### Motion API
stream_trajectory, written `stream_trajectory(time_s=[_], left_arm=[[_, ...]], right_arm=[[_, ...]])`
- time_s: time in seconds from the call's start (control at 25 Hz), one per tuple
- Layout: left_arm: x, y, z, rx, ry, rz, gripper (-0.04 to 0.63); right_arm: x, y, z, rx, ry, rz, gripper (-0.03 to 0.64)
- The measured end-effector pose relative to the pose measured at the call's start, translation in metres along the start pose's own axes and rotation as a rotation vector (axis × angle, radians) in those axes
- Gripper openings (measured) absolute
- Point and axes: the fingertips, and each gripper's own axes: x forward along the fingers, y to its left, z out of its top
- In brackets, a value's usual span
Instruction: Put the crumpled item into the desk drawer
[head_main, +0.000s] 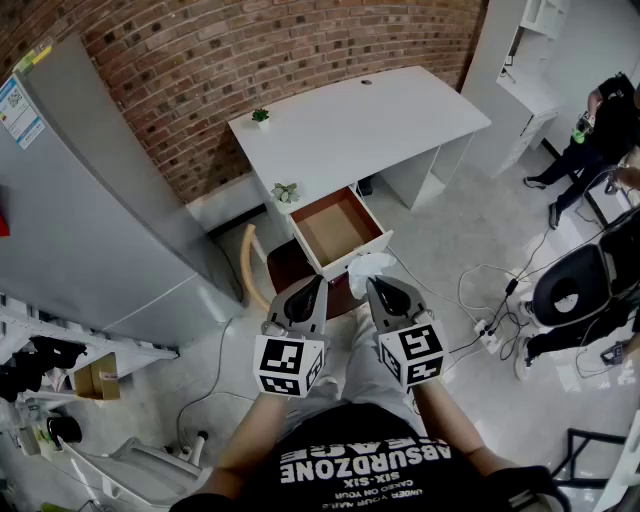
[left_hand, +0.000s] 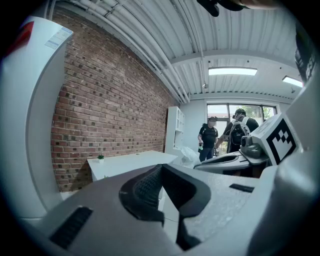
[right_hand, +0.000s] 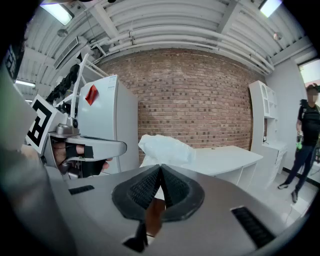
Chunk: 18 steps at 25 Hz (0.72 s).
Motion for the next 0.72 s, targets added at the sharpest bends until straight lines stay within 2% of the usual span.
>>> stream_trajectory(time_s=[0.28,0.72], left_arm=[[-0.007,0.015,-0.008,-0.015,0.017,-0.004,0.005],[0.017,0.039,-0.014,-0.05,0.035,-0.009,0.005]], right_arm=[[0.005,0.011,-0.001,0.023,0.01,-0.022,0.0],[0.036,-0.008,-0.001,0.03,0.051,-0.045,0.0]])
